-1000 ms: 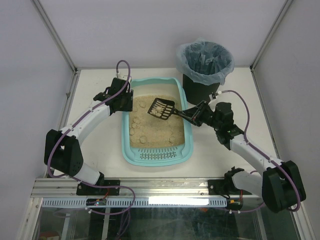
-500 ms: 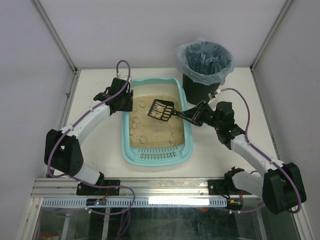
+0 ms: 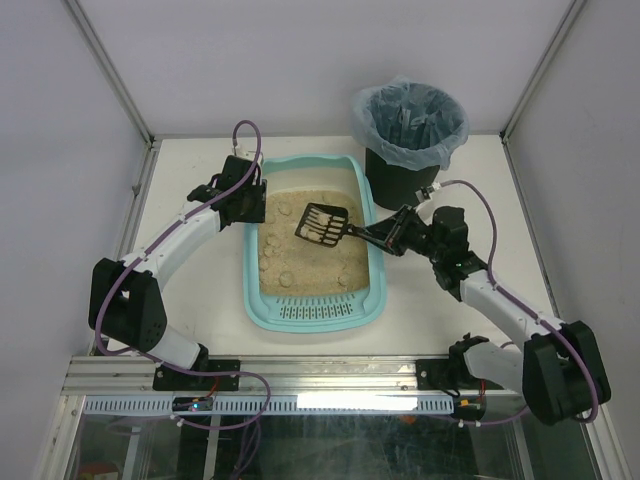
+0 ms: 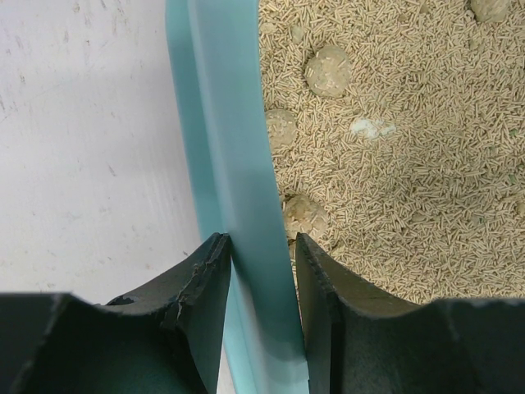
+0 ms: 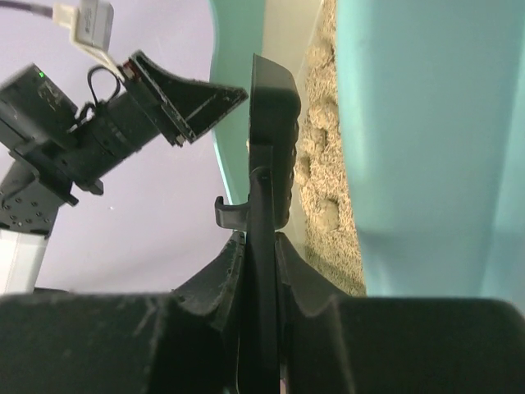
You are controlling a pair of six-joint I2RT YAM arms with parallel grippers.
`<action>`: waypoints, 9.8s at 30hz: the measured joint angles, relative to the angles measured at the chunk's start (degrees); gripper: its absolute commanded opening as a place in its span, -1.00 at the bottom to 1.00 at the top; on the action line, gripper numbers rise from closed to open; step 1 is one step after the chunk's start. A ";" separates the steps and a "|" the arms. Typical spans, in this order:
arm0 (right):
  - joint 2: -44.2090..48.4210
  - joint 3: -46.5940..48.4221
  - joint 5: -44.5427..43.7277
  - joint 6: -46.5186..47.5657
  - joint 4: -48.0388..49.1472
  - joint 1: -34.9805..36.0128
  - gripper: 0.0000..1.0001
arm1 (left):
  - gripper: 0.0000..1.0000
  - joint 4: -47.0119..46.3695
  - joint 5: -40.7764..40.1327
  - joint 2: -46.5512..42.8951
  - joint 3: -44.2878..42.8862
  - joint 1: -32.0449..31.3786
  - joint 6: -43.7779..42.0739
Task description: Clean the litter box
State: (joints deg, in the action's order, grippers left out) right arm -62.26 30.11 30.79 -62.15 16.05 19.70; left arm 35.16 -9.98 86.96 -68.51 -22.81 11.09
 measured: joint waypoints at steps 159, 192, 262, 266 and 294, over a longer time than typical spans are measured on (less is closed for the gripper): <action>-12.70 54.49 -21.73 40.81 -50.03 13.55 -1.00 | -0.19 0.04 0.07 1.22 -0.02 0.00 0.00; -37.16 51.19 -25.16 29.24 -48.11 22.49 -1.00 | -0.20 0.07 0.02 1.22 -0.02 0.00 -0.02; -32.22 45.27 -32.24 26.34 -44.24 22.99 -1.00 | -0.20 0.11 -0.28 1.22 -0.02 0.02 -0.04; -33.57 46.18 -30.53 26.18 -44.09 23.41 -1.00 | -0.21 0.11 -0.33 1.22 -0.02 0.02 -0.04; -24.17 17.22 -20.24 9.70 -10.51 24.59 -1.00 | -0.21 0.13 -0.42 1.22 -0.02 0.02 -0.04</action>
State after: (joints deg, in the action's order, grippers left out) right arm -86.43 47.33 10.55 -52.45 5.54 44.29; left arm 35.29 -10.39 88.18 -68.53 -22.79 11.05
